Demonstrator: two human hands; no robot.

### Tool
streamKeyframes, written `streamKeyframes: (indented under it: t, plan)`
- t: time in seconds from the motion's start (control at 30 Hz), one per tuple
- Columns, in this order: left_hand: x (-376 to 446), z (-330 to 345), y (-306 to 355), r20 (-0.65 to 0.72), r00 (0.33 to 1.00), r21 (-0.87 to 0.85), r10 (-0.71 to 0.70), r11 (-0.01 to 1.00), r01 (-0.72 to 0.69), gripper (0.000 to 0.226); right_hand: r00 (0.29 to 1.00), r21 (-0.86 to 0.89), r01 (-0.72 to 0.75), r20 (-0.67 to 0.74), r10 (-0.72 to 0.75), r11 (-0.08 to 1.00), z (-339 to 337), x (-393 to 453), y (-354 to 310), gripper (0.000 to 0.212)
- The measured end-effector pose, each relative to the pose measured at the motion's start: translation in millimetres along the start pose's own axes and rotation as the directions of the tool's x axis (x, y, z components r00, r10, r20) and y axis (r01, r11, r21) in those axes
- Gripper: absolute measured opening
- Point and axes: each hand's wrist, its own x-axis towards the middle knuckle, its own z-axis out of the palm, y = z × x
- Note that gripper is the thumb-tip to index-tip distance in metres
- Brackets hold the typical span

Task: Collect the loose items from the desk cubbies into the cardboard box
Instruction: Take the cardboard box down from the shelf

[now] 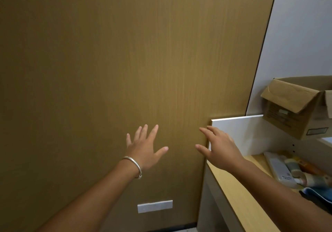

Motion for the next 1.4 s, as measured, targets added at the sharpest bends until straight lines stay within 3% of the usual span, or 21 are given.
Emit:
streamKeyframes:
  t: [0.27,0.47,0.7,0.83,1.03,1.2,1.33,1.4]
  plan:
    - [164,50,61,0.022,0.953,-0.147,0.302,0.944,-0.295,0.083,0.975,-0.13,-0.22,-0.048,0.215,0.967,11,86,80,0.067]
    - [248,86,162,-0.007,0.808,-0.284,0.59,0.773,-0.567,0.084,0.879,-0.196,-0.473,-0.163,0.448,0.859,-20,94,146,0.067]
    - [278,122,274,-0.015,0.619,-0.377,0.785,0.569,-0.731,0.084,0.735,-0.255,-0.678,-0.263,0.625,0.69,-62,50,203,0.067]
    - [295,122,338,-0.053,0.536,-0.422,0.843,0.467,-0.777,0.084,0.692,-0.252,-0.717,-0.366,0.622,0.65,-89,41,232,0.065]
    - [332,106,421,-0.146,0.487,-0.416,0.861,0.393,-0.82,0.086,0.658,-0.218,-0.71,-0.545,0.52,0.669,-134,59,288,0.068]
    - [378,97,464,-0.177,0.48,-0.342,0.859,0.404,-0.848,0.096,0.638,-0.147,-0.722,-0.519,0.569,0.676,-154,87,337,0.08]
    - [406,99,483,-0.096,0.474,-0.346,0.875,0.417,-0.84,0.103,0.653,-0.05,-0.708,-0.424,0.627,0.704,-151,100,366,0.086]
    - [413,103,490,-0.063,0.466,-0.361,0.883,0.415,-0.835,0.096,0.651,0.004,-0.702,-0.401,0.644,0.712,-147,103,375,0.084]
